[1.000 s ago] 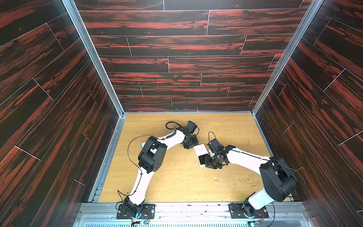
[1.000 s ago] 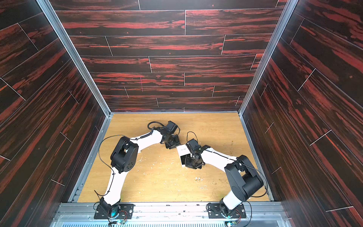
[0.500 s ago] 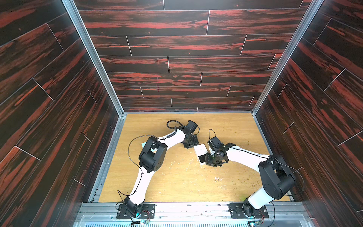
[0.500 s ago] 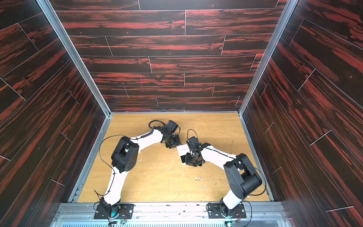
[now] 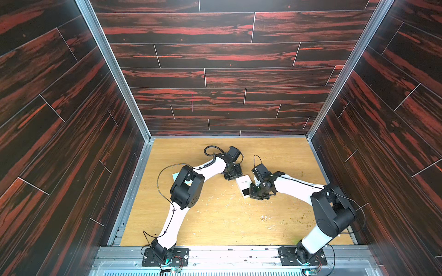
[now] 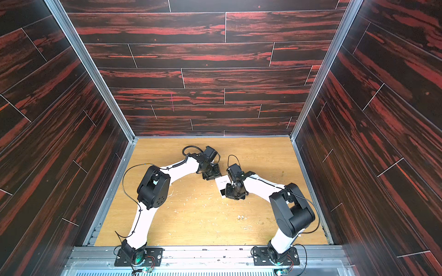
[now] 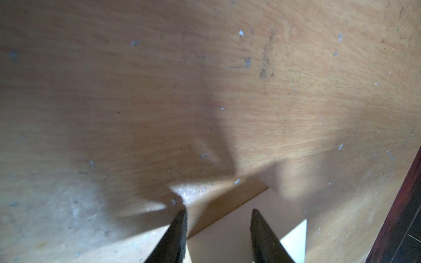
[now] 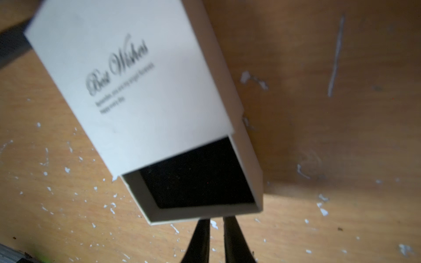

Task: Take out the earrings from the drawer-style jewelry box
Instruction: Close the drawer of the jewelry box.

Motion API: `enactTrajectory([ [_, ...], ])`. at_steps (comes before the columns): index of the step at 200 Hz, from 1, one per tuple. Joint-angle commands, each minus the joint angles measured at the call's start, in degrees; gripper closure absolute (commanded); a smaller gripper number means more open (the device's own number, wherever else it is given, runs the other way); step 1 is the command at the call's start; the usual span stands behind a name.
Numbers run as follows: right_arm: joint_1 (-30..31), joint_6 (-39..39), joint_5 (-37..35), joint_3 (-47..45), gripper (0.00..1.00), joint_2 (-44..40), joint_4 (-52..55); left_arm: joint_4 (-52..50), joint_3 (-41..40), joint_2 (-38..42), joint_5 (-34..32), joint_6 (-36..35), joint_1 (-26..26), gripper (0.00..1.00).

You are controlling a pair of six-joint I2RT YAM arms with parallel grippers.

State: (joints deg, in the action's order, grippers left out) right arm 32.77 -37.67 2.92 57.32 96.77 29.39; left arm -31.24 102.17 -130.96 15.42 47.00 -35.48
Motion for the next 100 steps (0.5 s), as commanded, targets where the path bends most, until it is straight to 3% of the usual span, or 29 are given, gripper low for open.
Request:
enactTrajectory([
  [1,-0.4,1.1,-0.2,2.3,0.84,1.3,-1.2,-2.2,-1.4,0.9,1.0,0.3,-0.3,0.53],
  [100,-0.7,0.9,0.9,7.3,0.84,5.7,-1.7,0.2,-0.7,0.7,1.5,0.8,-0.2,0.52],
])
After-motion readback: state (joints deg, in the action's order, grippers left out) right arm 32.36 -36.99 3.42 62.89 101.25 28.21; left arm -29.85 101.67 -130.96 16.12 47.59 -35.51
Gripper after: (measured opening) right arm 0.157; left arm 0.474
